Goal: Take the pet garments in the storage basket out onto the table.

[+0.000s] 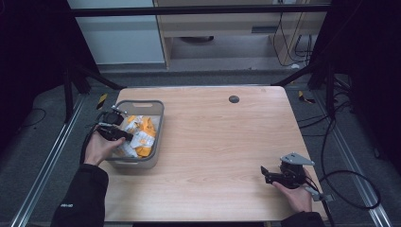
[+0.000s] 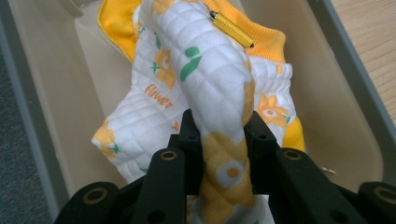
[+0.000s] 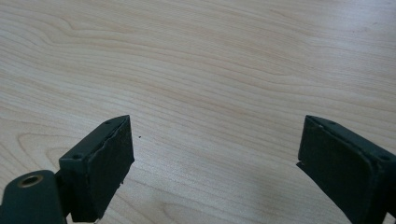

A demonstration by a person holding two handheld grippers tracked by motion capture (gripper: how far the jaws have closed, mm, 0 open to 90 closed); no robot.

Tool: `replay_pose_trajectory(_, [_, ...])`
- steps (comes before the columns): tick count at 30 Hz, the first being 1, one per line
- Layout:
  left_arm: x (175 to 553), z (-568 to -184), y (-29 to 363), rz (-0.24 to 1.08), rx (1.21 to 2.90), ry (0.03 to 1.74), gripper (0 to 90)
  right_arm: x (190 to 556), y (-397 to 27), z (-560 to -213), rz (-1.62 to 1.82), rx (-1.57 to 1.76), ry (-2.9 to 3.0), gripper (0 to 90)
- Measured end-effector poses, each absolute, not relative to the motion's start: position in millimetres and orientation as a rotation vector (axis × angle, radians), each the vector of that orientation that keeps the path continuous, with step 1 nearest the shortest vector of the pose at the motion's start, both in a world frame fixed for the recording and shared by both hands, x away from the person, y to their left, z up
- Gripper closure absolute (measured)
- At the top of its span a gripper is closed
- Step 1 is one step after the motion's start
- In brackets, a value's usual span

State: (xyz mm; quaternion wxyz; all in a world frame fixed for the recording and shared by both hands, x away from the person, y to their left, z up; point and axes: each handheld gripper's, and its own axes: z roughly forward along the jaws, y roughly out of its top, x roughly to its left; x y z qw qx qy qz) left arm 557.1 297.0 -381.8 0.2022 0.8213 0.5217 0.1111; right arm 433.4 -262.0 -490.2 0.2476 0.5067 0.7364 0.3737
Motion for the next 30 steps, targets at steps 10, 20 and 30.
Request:
replay_pose_trajectory(10, [551.5,-362.5,298.9,0.343,2.277,1.434,72.7,433.1,-261.8,-490.1,1.021,1.381,2.004,10.4])
replay_pose_trajectory(20, [544.2,-343.6,301.2,0.377,2.265,1.4,72.7,432.7,-262.1,-489.6,1.021,1.376,1.996,10.4])
replay_pose_trajectory(30, [535.4,-326.8,297.0,0.403,2.278,1.344,72.6,431.9,-261.8,-488.8,1.03,1.376,1.992,10.4])
